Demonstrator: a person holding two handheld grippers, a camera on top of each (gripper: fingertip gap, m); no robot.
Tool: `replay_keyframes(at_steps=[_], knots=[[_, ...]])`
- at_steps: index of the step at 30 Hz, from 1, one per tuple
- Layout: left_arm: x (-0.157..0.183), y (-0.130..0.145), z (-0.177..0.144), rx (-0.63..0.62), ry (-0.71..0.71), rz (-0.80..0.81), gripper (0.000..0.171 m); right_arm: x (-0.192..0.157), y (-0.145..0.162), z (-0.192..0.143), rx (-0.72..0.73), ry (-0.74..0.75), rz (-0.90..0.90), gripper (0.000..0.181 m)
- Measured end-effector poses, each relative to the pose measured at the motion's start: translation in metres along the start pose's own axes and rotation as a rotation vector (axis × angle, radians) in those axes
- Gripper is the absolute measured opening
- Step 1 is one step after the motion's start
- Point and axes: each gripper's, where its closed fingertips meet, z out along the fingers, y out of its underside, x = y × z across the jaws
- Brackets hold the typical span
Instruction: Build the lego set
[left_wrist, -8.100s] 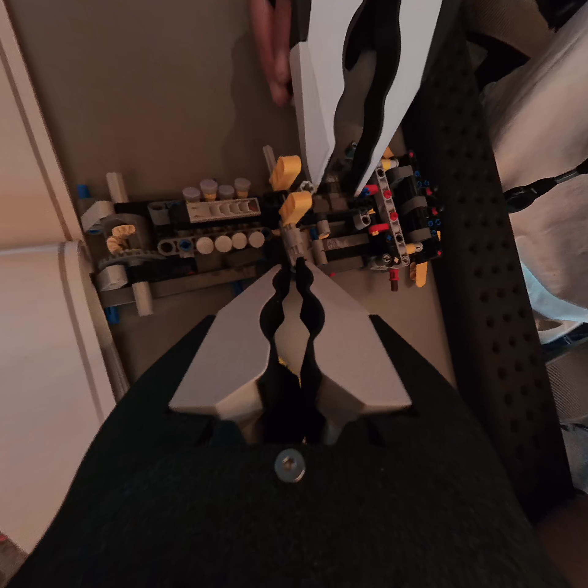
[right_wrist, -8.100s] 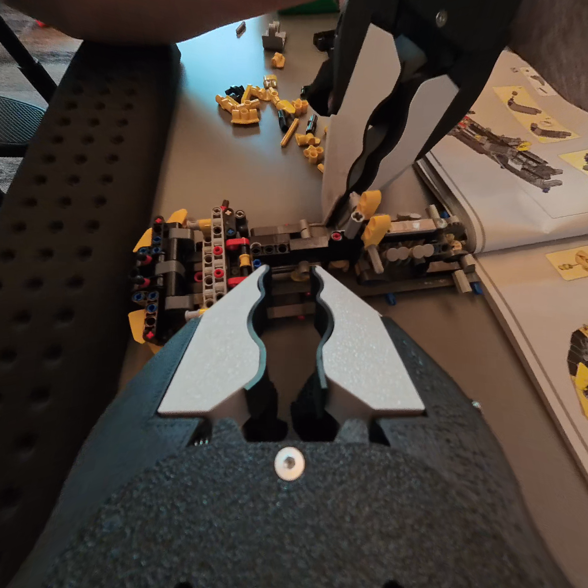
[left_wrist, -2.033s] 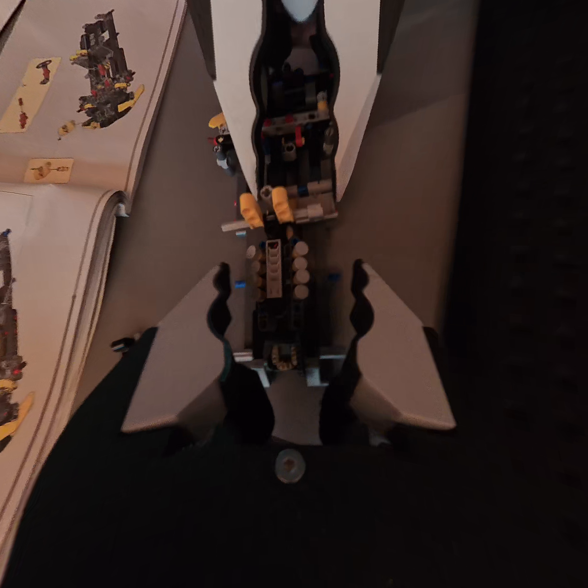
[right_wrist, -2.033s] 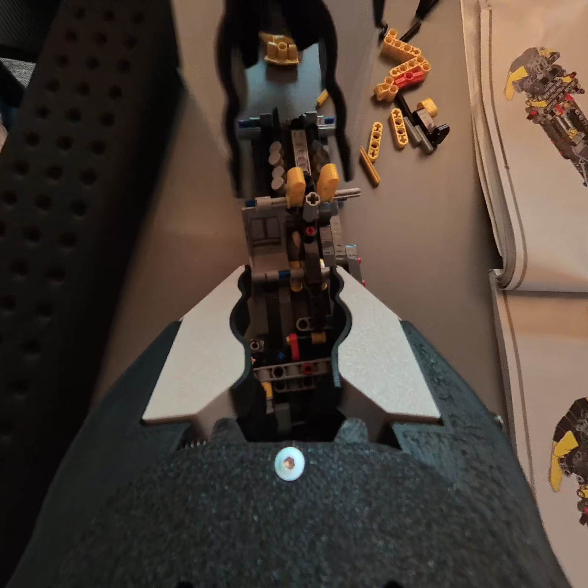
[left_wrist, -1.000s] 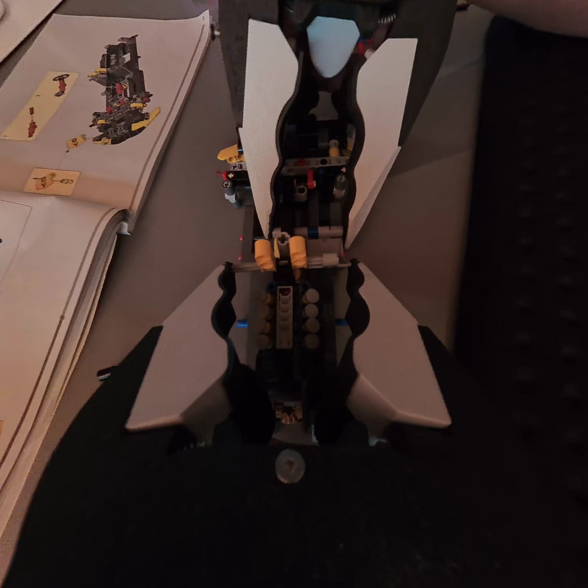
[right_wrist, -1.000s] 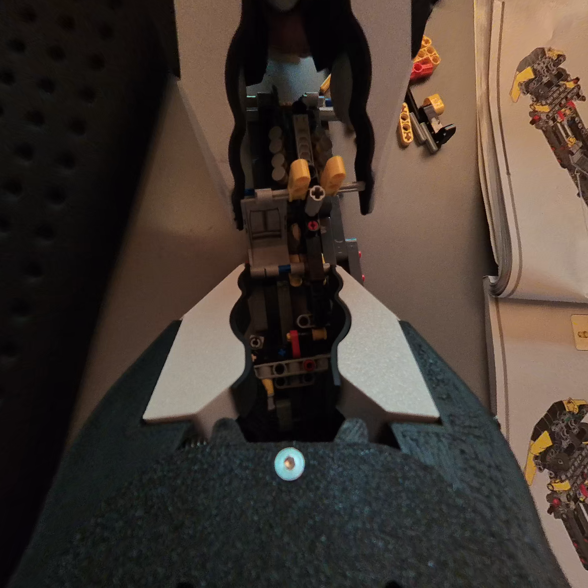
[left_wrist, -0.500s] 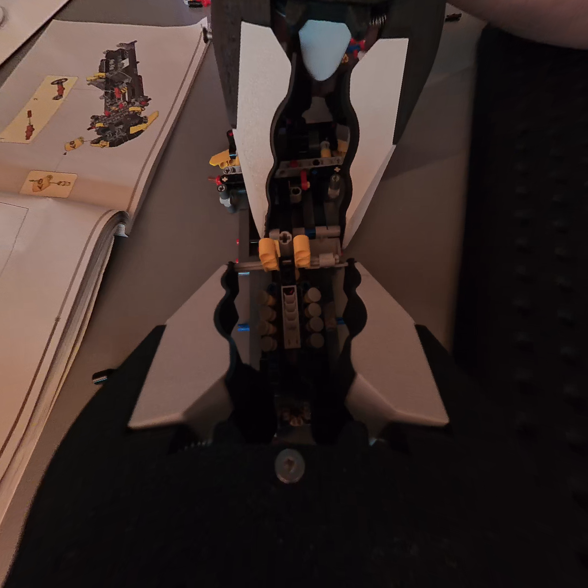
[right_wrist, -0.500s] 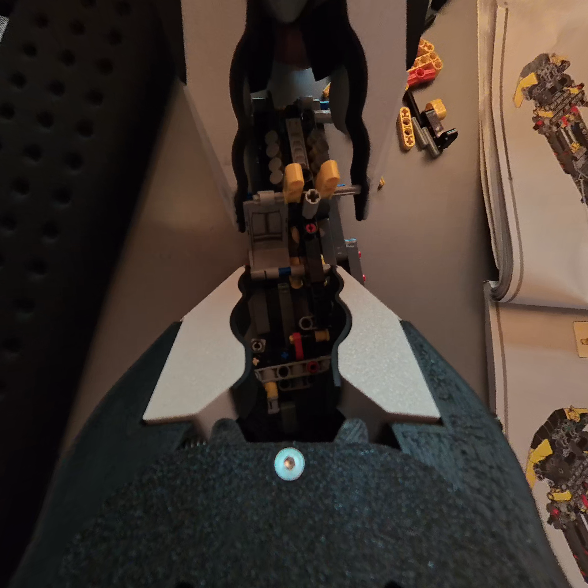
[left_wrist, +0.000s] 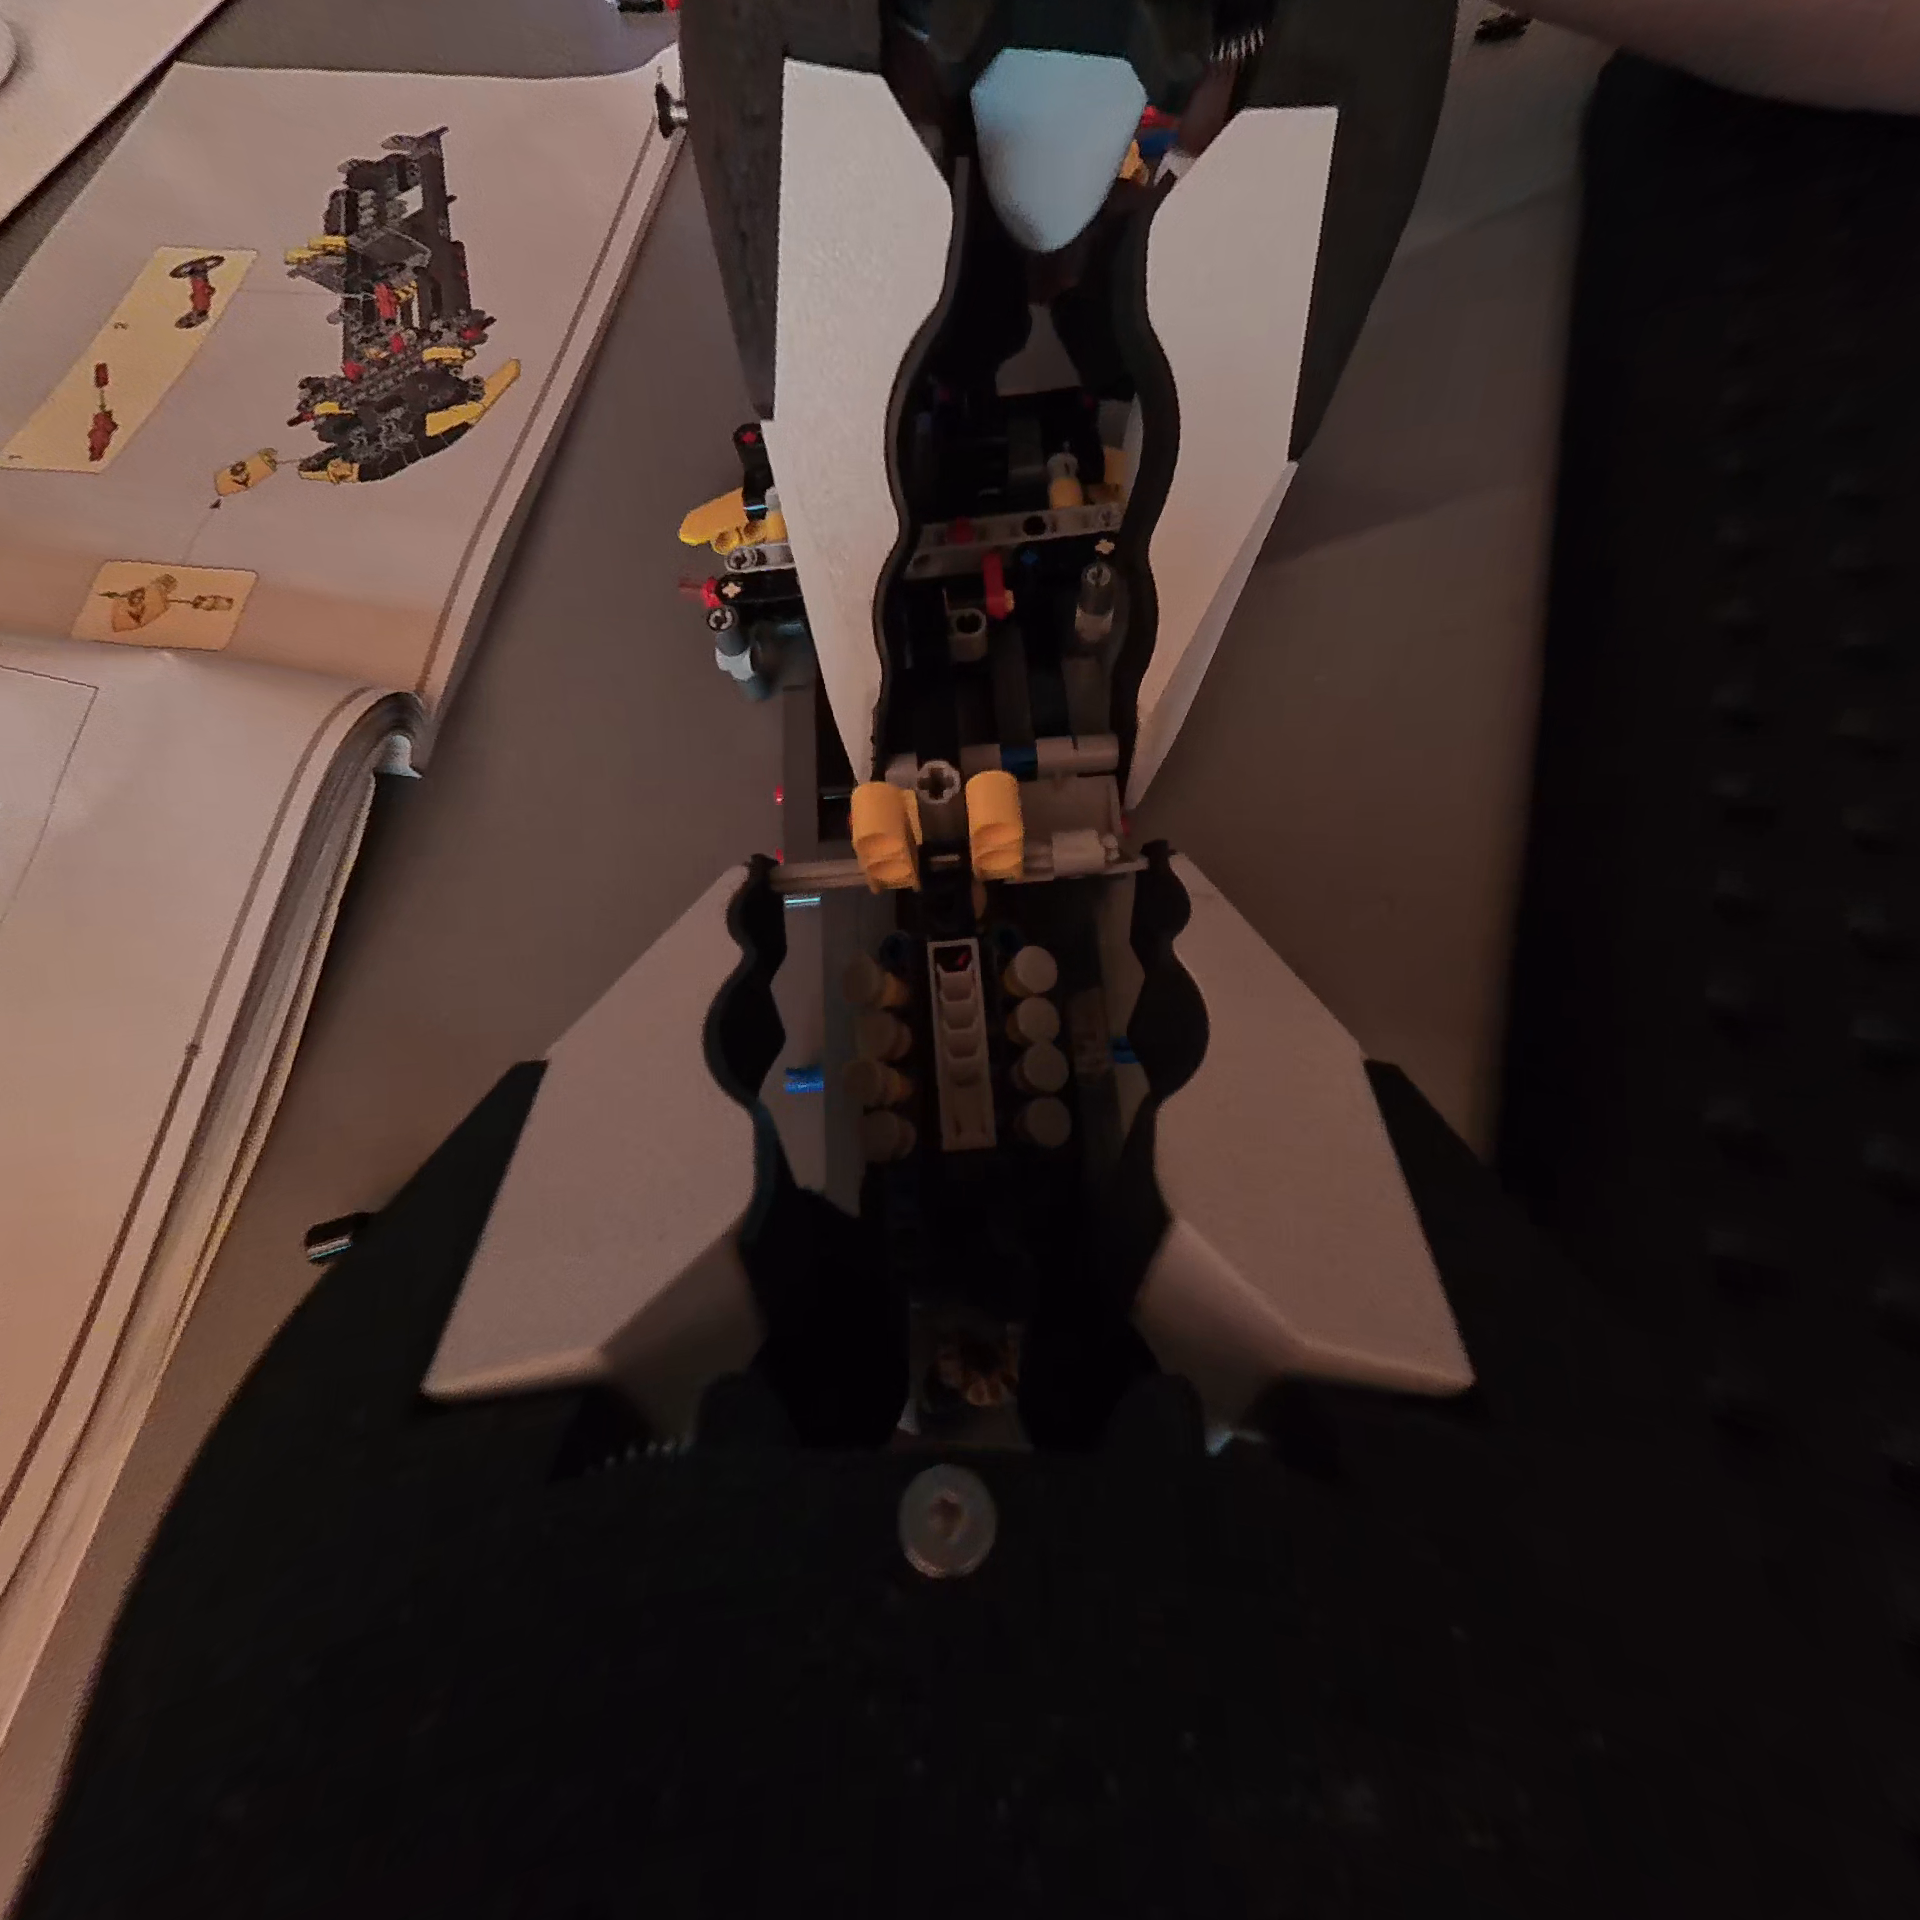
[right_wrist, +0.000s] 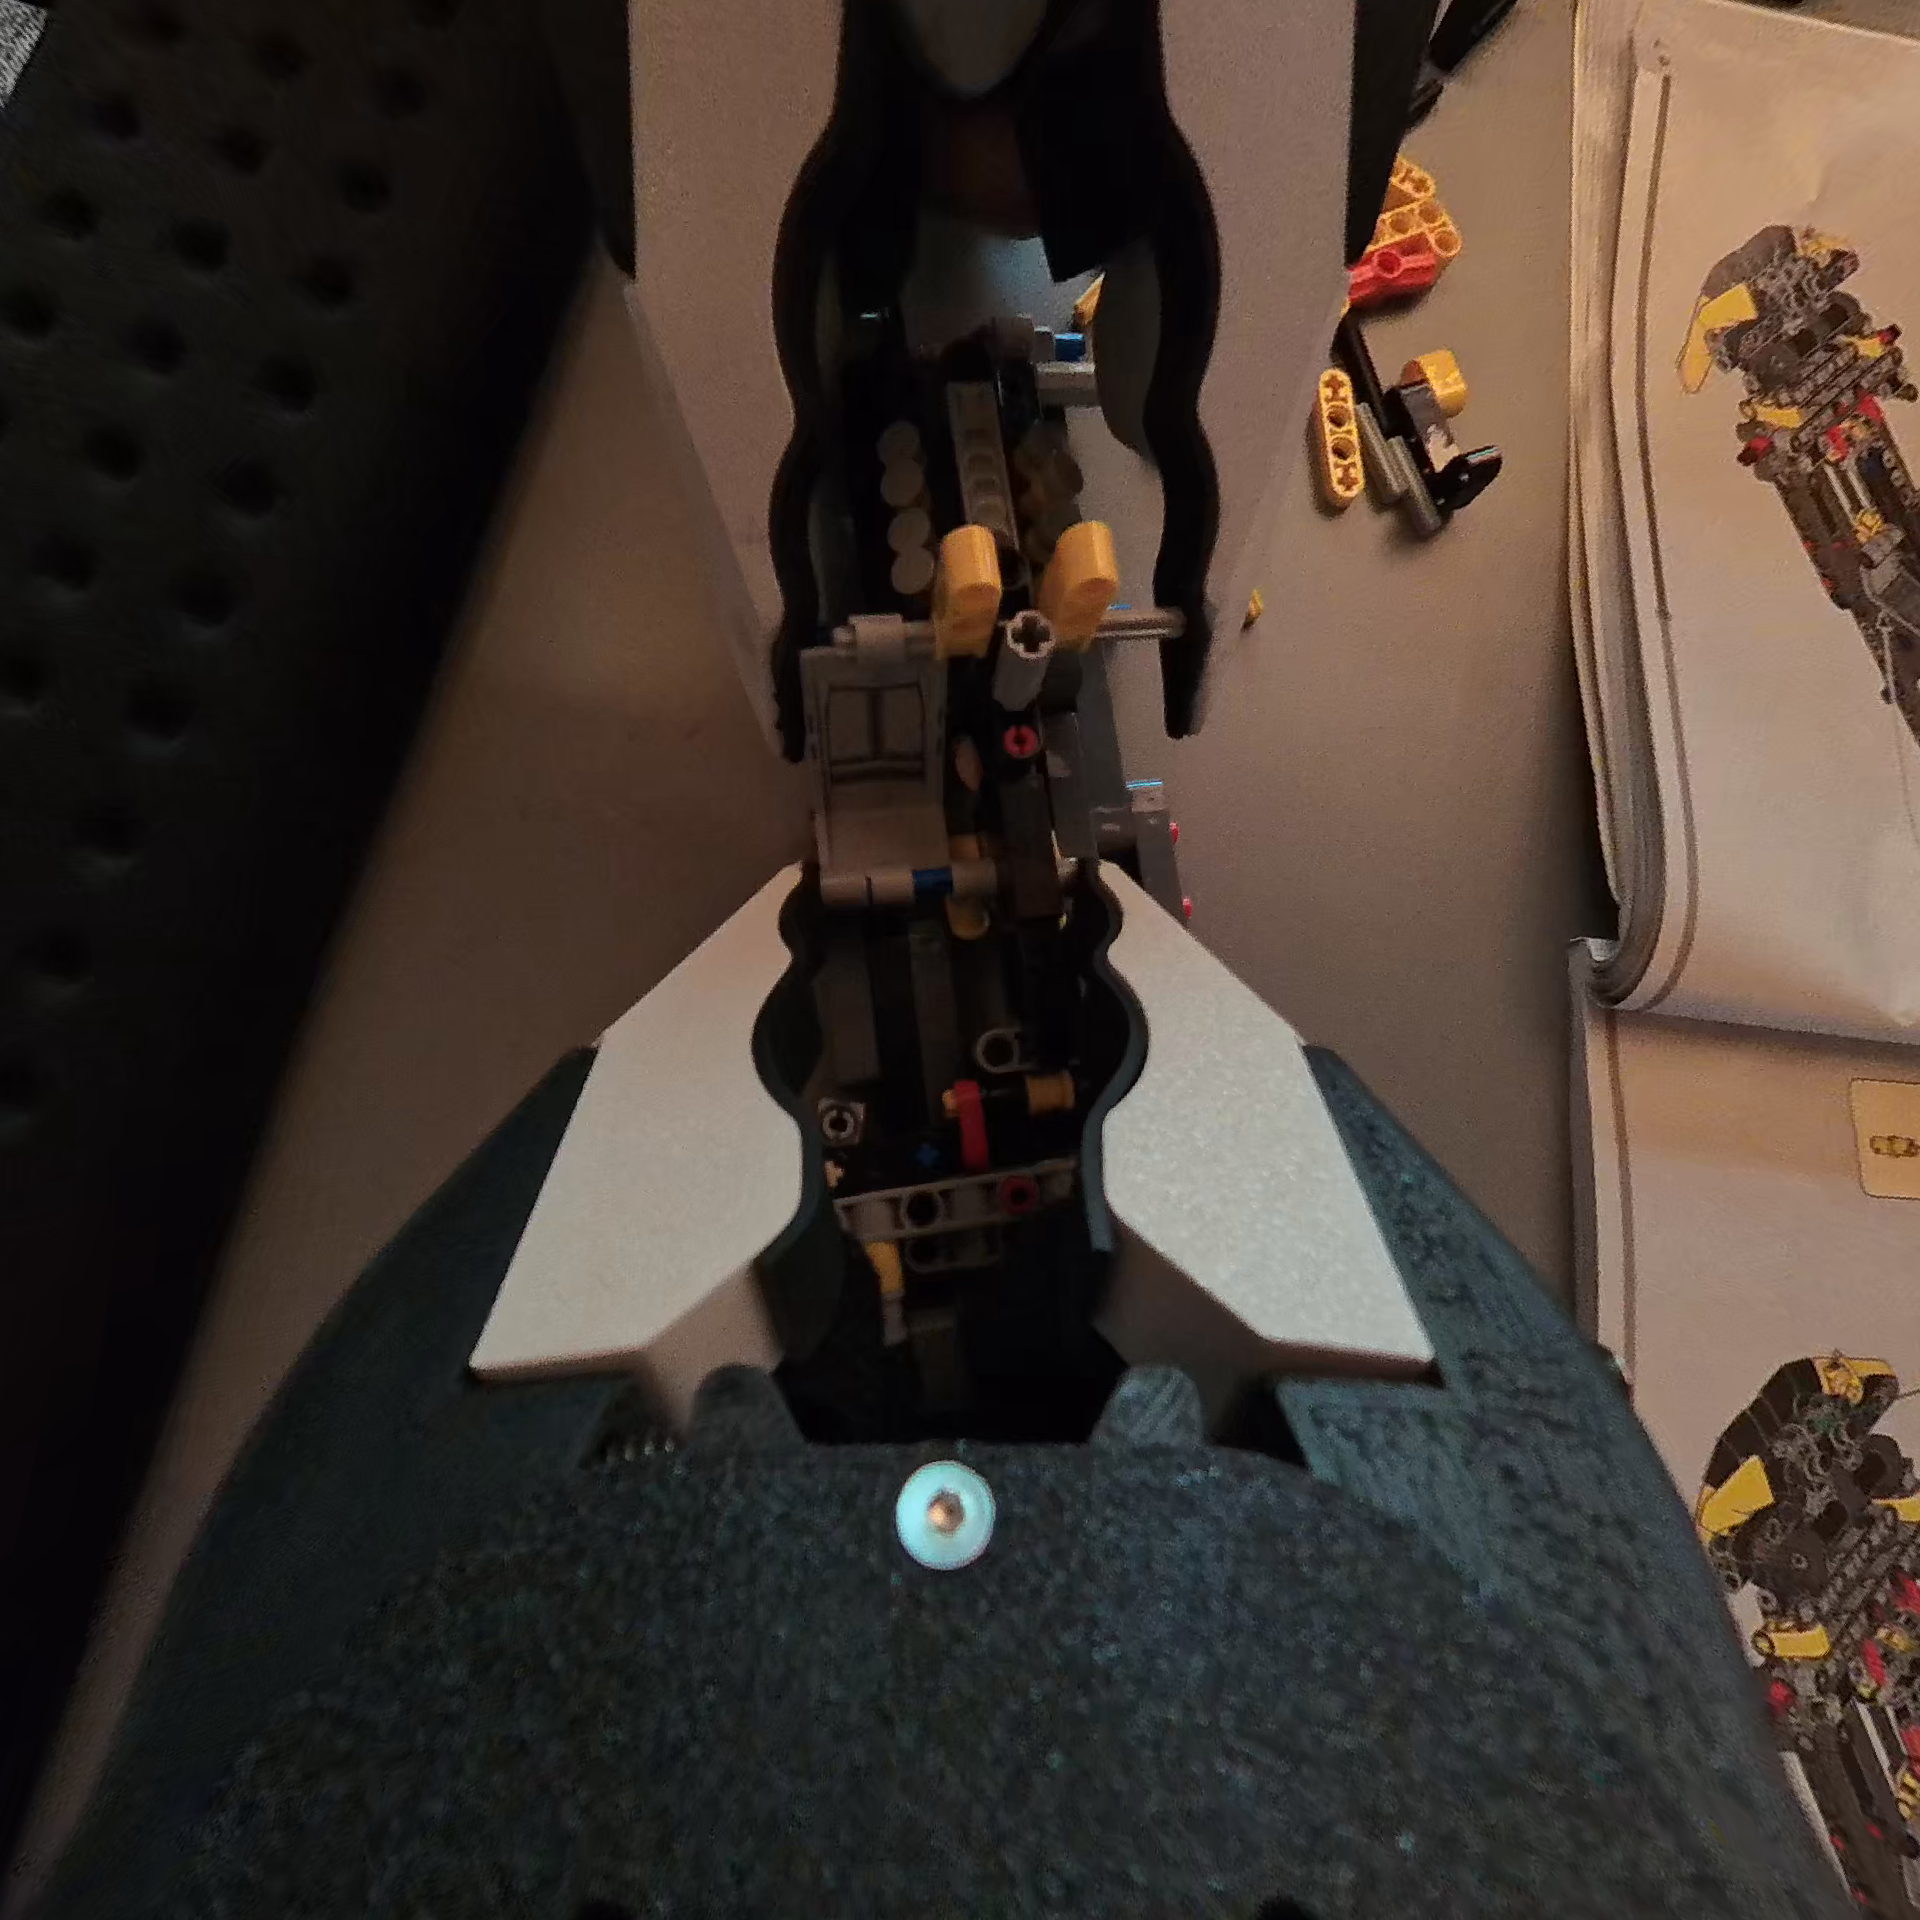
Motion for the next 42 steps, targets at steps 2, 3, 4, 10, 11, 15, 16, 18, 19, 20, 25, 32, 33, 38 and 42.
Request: replay_keyframes(at_steps=[2, 3, 4, 10, 11, 15, 16, 18, 19, 20, 25, 32, 33, 38, 42], knots=[[0.000, 0.000, 0.000, -0.003, 0.008, -0.004, 0.064, 0.000, 0.000, 0.000, -0.004, -0.002, -0.007, 0.048], [0.001, 0.000, 0.000, -0.004, 0.008, -0.003, 0.065, 0.000, 0.000, 0.000, -0.003, -0.002, -0.011, 0.047], [0.001, 0.000, 0.000, -0.003, 0.005, 0.001, 0.065, 0.000, 0.000, 0.000, 0.002, -0.002, -0.010, 0.047], [0.003, -0.001, 0.001, 0.002, -0.010, 0.023, 0.063, 0.004, -0.006, -0.008, 0.028, 0.047, 0.204, 0.068], [0.004, -0.001, 0.001, 0.002, -0.010, 0.027, 0.064, 0.007, -0.009, -0.013, 0.057, 0.076, 0.254, 0.068], [0.004, -0.001, 0.001, 0.003, -0.017, 0.029, 0.064, 0.008, -0.012, -0.015, 0.132, 0.081, 0.372, 0.046], [0.004, -0.001, 0.002, 0.003, -0.018, 0.030, 0.064, 0.008, -0.009, -0.012, 0.108, 0.079, 0.359, 0.045], [0.004, -0.001, 0.001, 0.002, -0.018, 0.031, 0.064, 0.011, -0.005, -0.008, 0.066, 0.084, 0.328, 0.036], [0.004, -0.001, 0.001, 0.002, -0.017, 0.031, 0.063, 0.009, -0.004, -0.006, 0.056, 0.071, 0.307, 0.031], [0.004, -0.001, 0.002, 0.002, -0.017, 0.031, 0.064, 0.010, -0.003, -0.005, 0.041, 0.072, 0.292, 0.030], [0.006, -0.001, 0.002, -0.002, -0.011, 0.036, 0.064, 0.007, -0.004, -0.006, 0.061, 0.028, 0.270, 0.028], [0.006, -0.003, 0.004, 0.000, -0.015, 0.025, 0.065, 0.008, -0.003, -0.006, 0.065, 0.014, 0.251, 0.026], [0.006, -0.003, 0.004, 0.000, -0.015, 0.024, 0.065, 0.007, -0.003, -0.007, 0.070, 0.007, 0.239, 0.029], [0.009, -0.004, 0.005, 0.000, -0.011, 0.038, 0.065, 0.010, -0.002, -0.012, 0.067, 0.024, 0.138, 0.050], [0.008, -0.004, 0.006, -0.004, -0.017, 0.034, 0.063, 0.019, -0.003, -0.019, 0.025, 0.082, 0.049, 0.063]])
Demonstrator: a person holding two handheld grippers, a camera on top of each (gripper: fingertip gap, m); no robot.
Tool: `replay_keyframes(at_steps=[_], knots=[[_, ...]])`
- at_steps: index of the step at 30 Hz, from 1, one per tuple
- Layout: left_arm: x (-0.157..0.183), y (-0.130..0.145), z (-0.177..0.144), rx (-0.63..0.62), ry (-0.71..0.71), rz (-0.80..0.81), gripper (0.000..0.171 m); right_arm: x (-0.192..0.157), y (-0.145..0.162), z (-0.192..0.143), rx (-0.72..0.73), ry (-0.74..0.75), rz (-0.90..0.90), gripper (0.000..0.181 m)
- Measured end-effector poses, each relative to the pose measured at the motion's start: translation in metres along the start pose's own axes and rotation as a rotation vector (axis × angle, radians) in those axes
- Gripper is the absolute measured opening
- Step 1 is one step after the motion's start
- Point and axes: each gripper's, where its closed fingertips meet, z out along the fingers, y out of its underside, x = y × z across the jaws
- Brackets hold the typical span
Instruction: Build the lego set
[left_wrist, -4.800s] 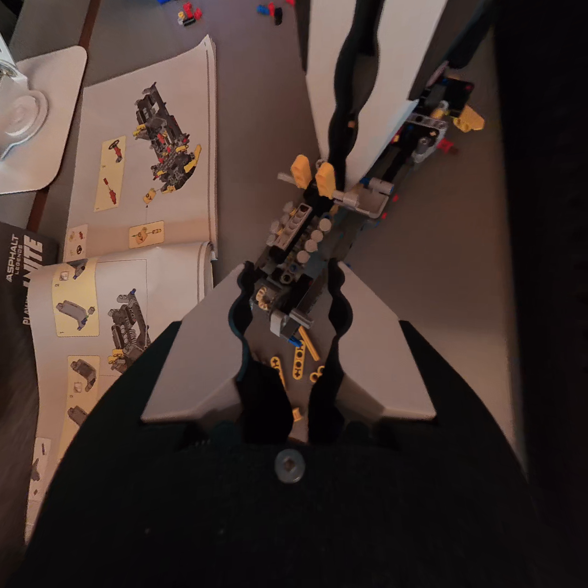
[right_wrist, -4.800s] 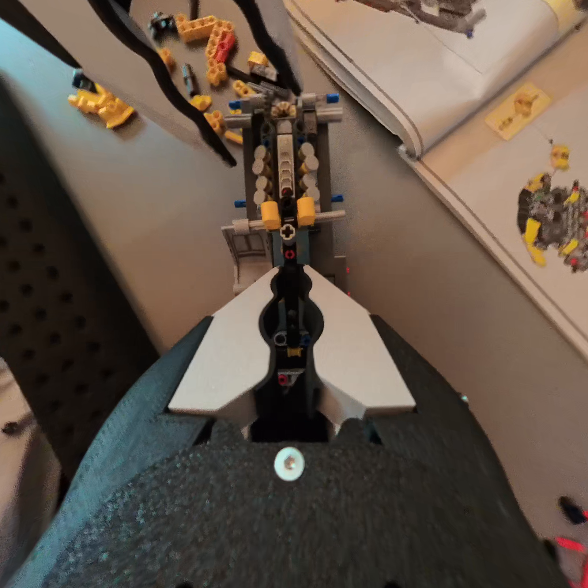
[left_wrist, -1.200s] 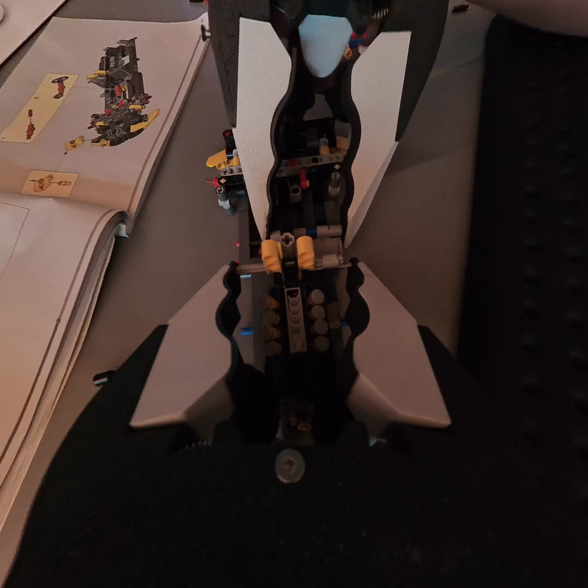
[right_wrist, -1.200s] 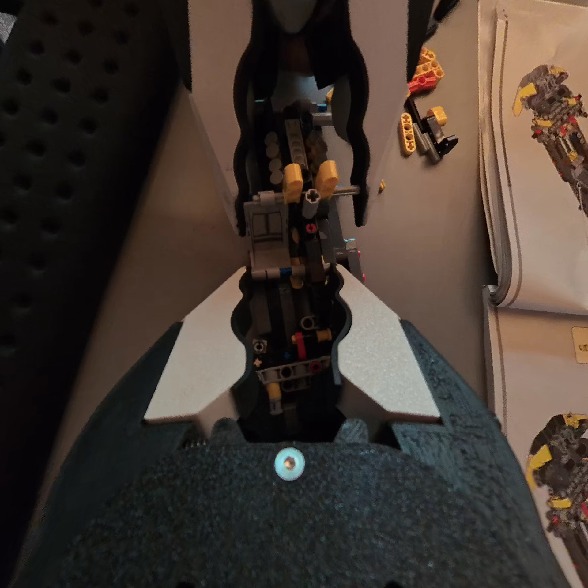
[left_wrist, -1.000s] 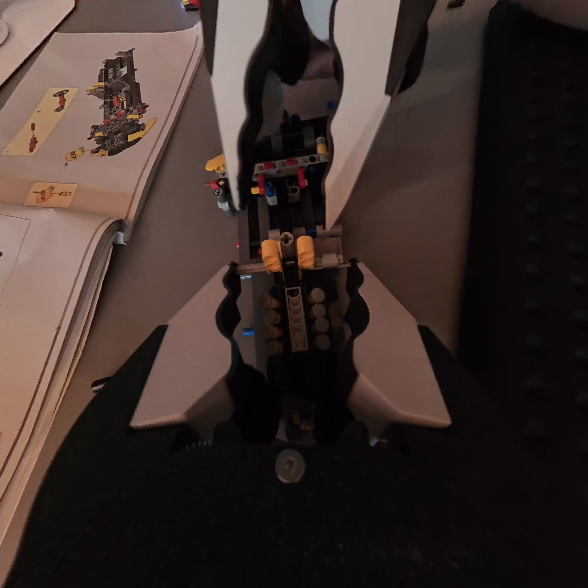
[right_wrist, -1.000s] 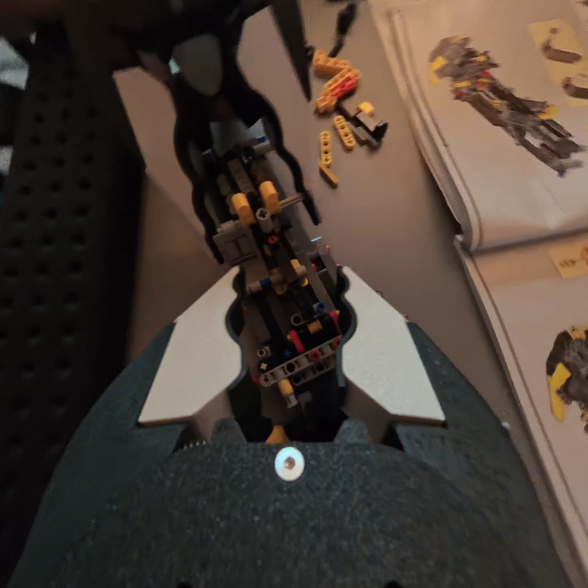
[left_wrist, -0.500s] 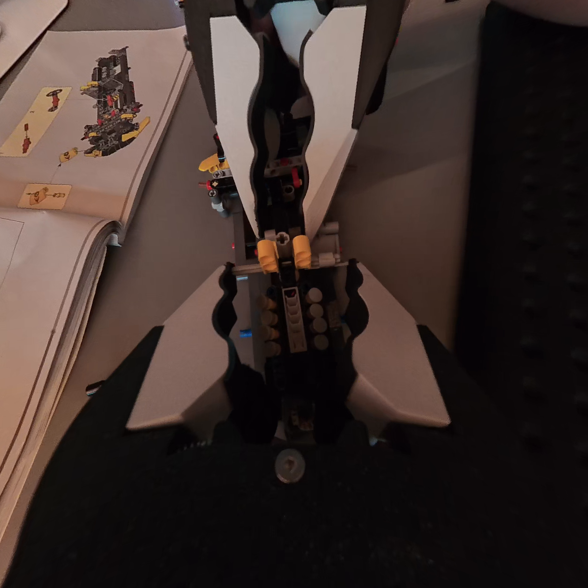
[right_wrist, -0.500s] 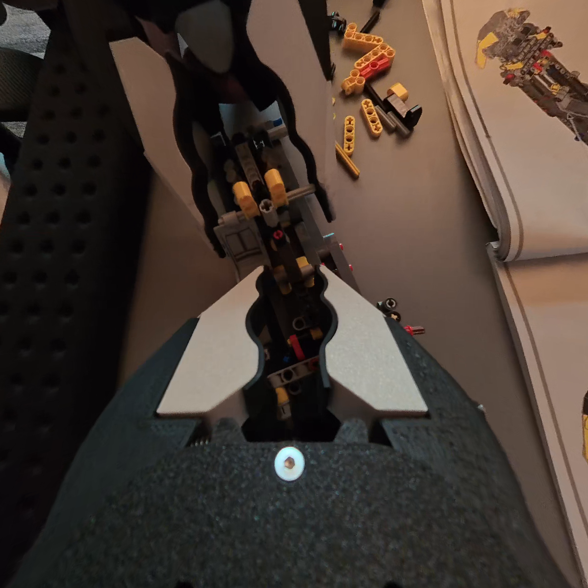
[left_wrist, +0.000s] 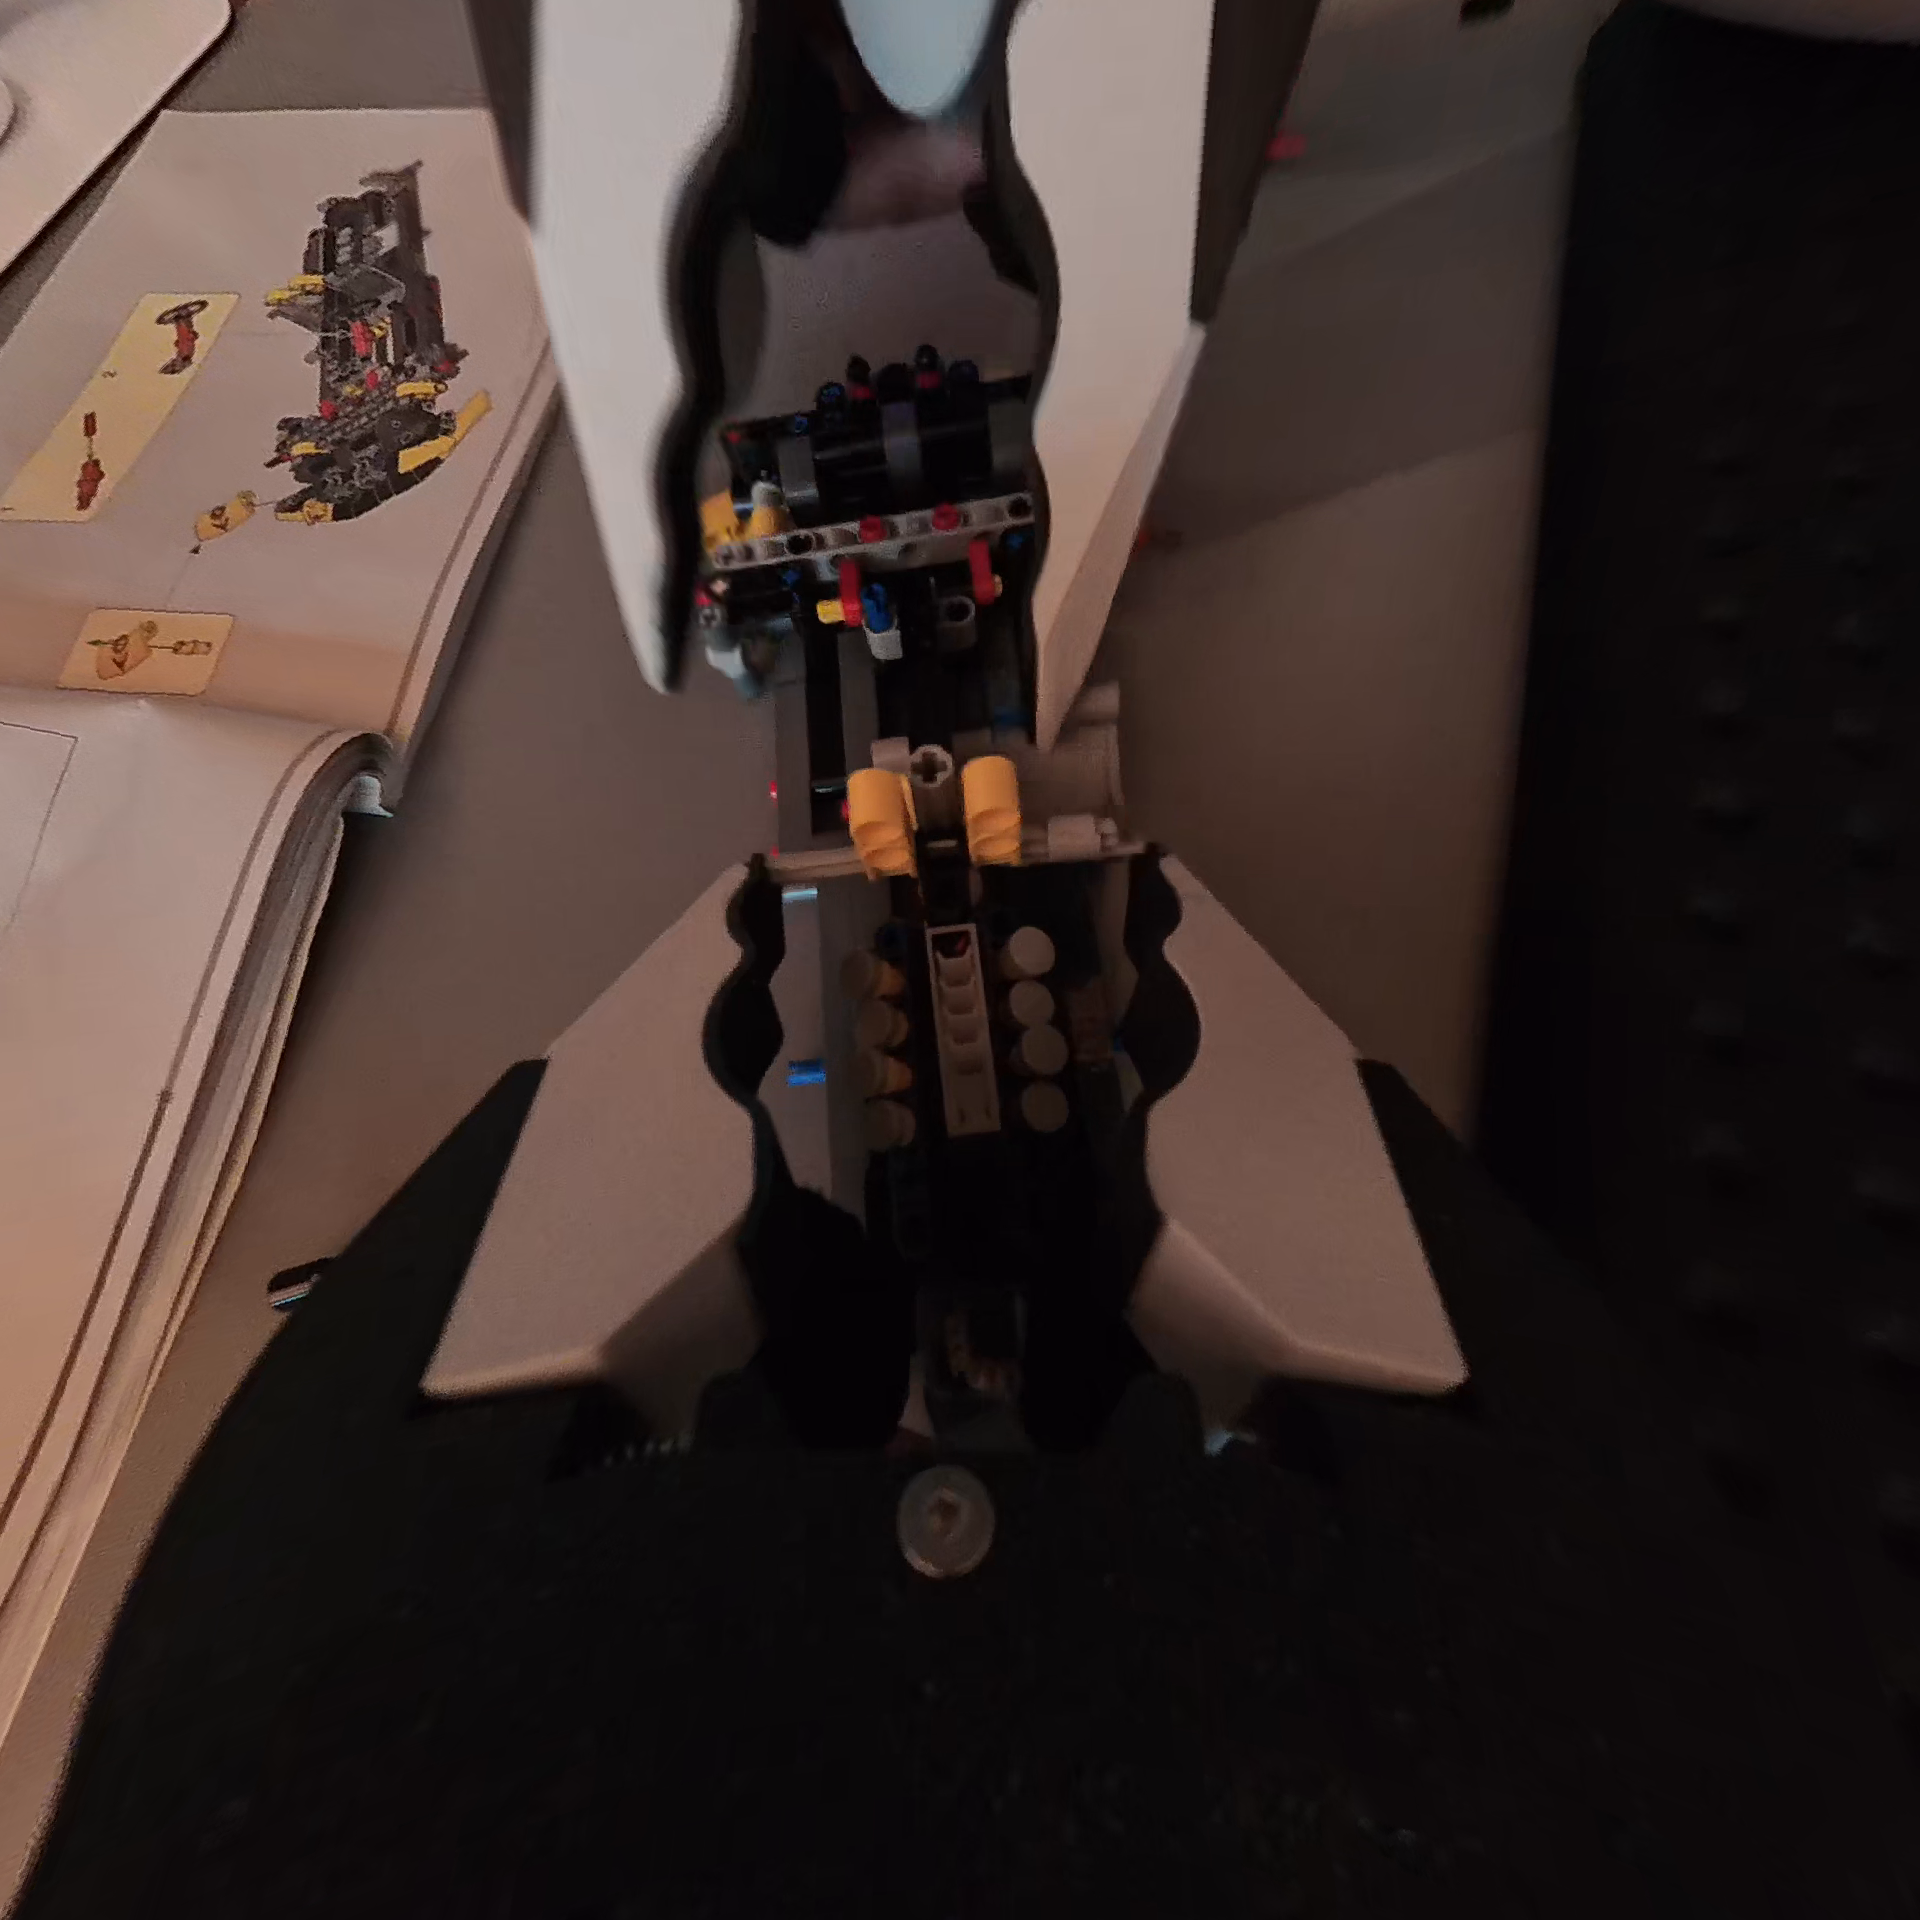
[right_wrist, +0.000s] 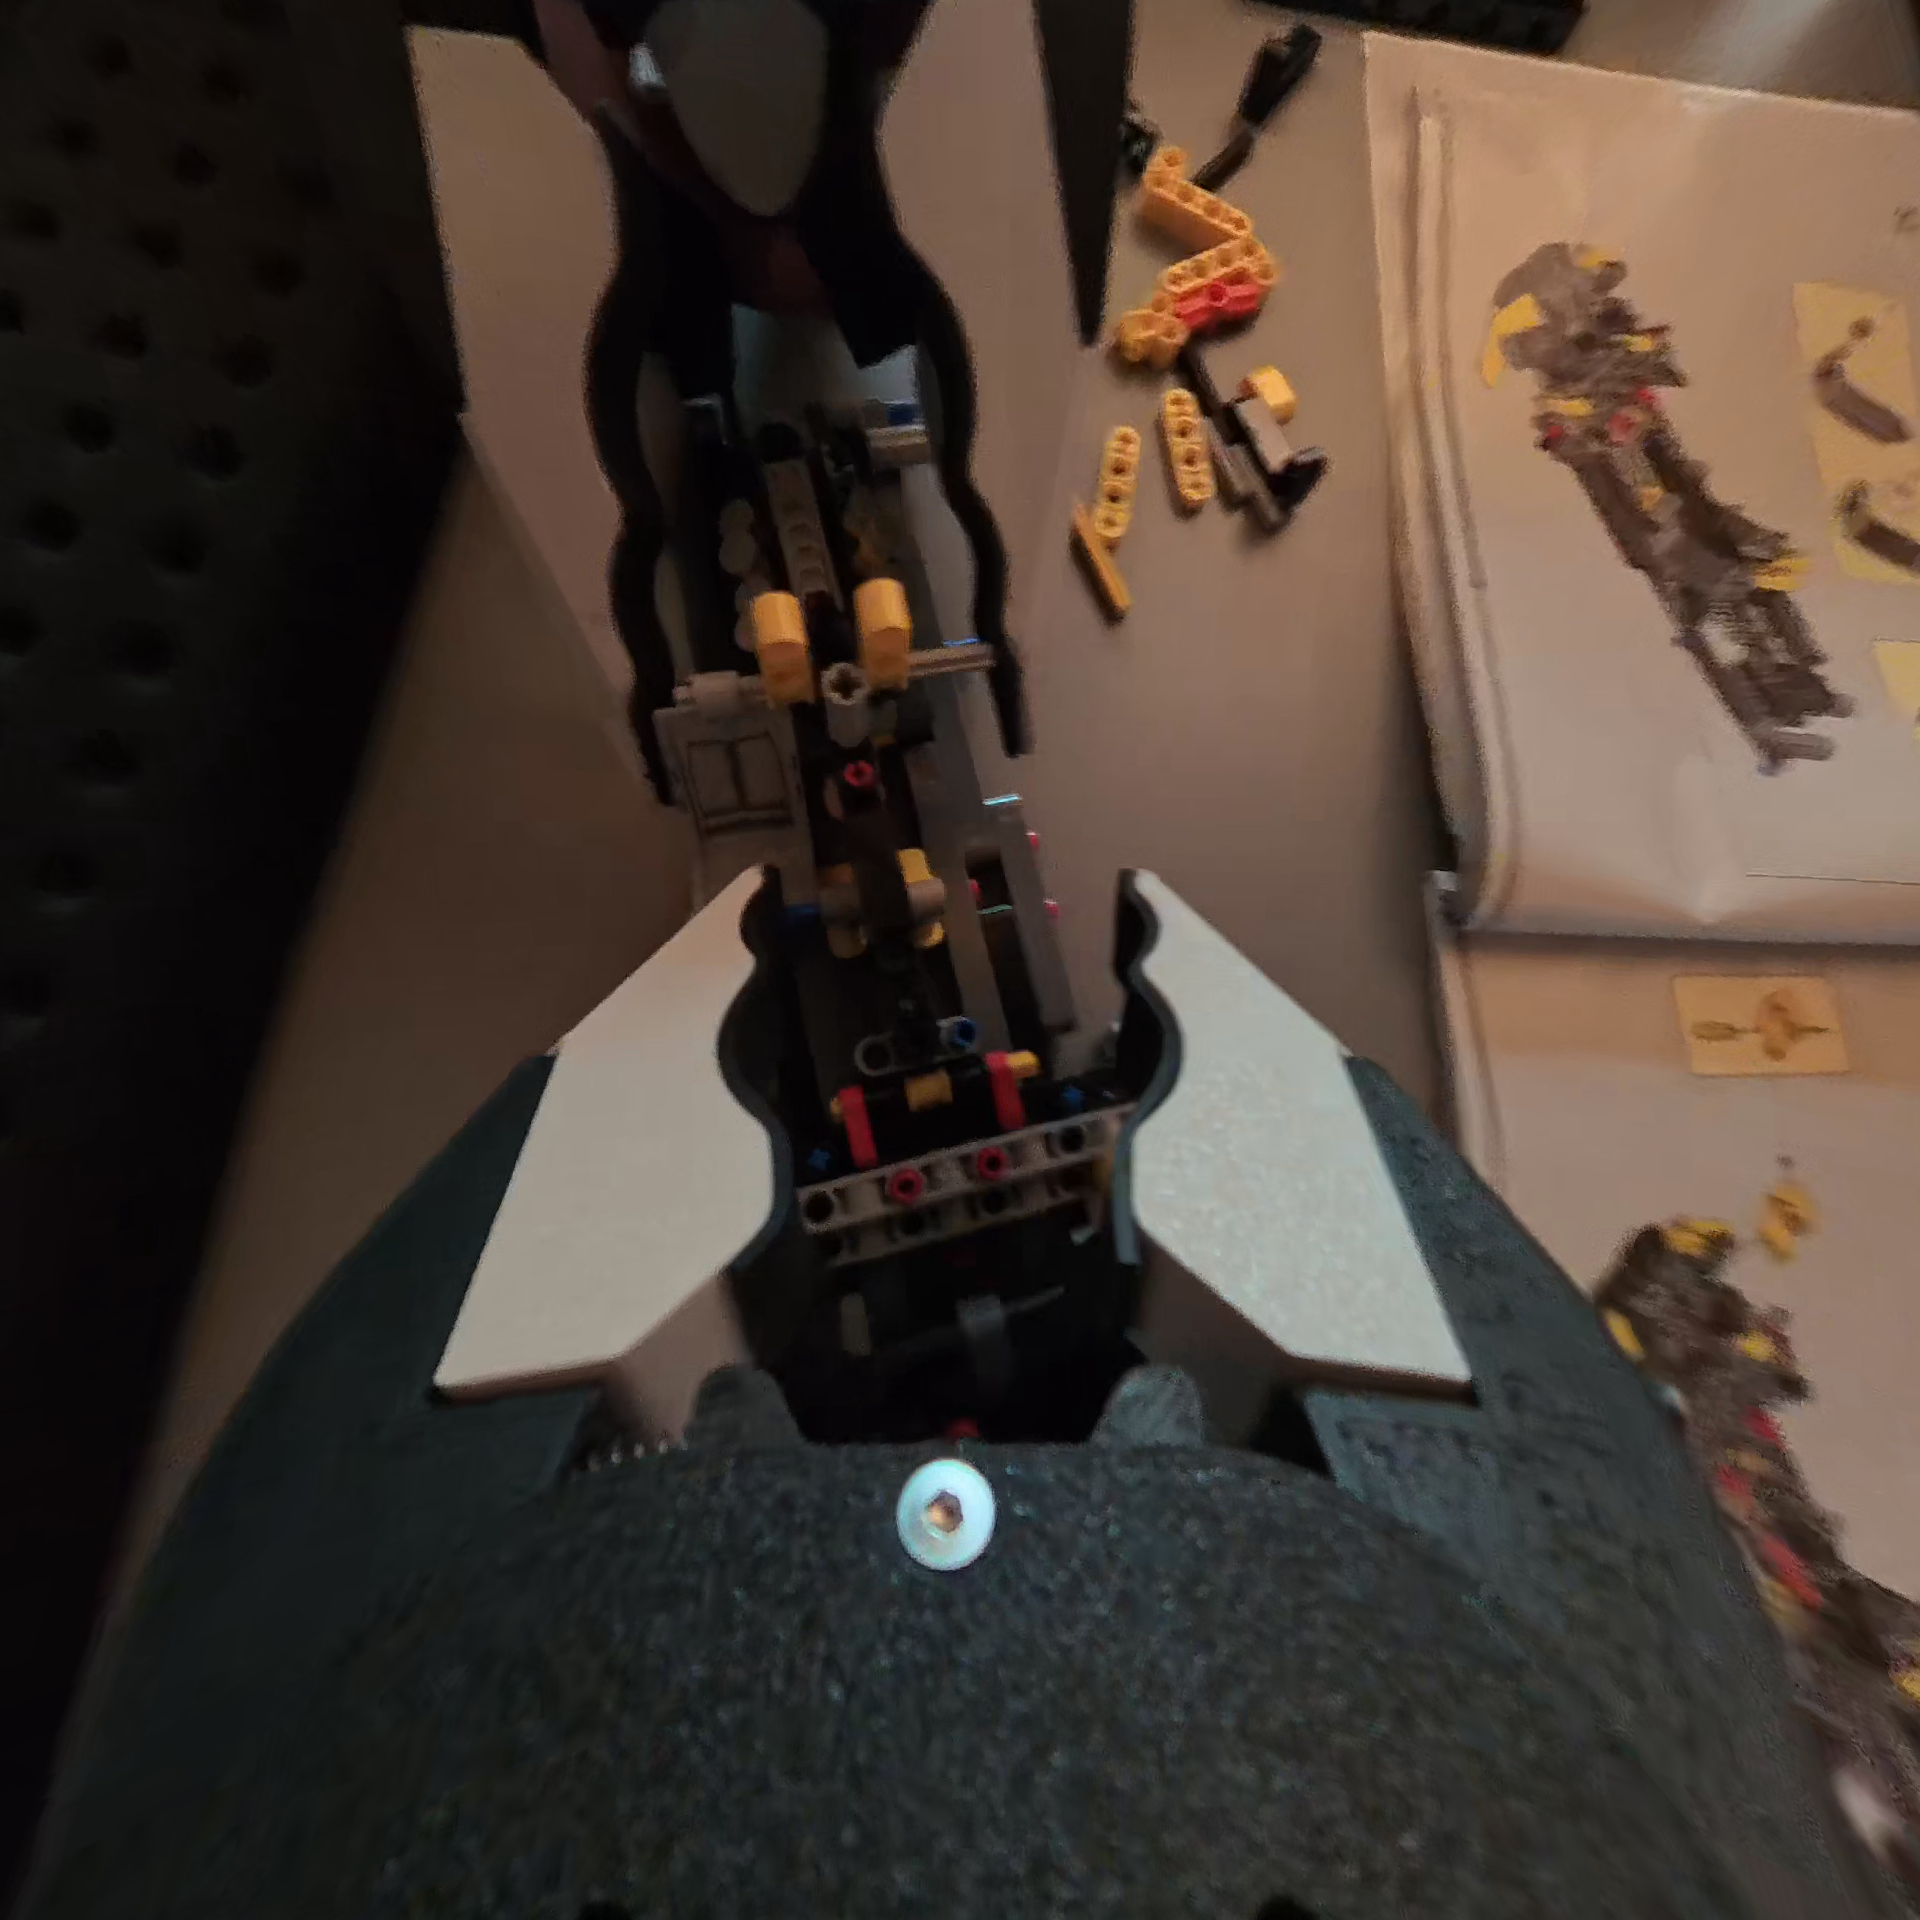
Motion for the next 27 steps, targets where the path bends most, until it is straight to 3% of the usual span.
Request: replay_keyframes(at_steps=[2, 7, 13, 21, 27], knots=[[0.000, 0.000, 0.000, -0.002, -0.003, 0.001, 0.062, 0.012, -0.001, -0.010, -0.010, 0.036, 0.014, 0.054], [0.000, 0.000, 0.000, -0.002, -0.002, 0.004, 0.062, -0.002, 0.004, -0.004, 0.011, -0.089, 0.104, 0.057], [0.001, 0.001, 0.001, -0.009, -0.007, 0.016, 0.062, -0.001, 0.000, -0.017, 0.062, -0.111, 0.158, 0.052], [0.001, 0.001, 0.001, -0.010, -0.004, 0.016, 0.063, -0.005, 0.016, 0.001, -0.036, -0.088, 0.109, 0.052], [0.001, 0.001, 0.001, -0.011, -0.007, 0.017, 0.063, -0.007, 0.008, -0.005, 0.014, -0.102, 0.109, 0.050]])
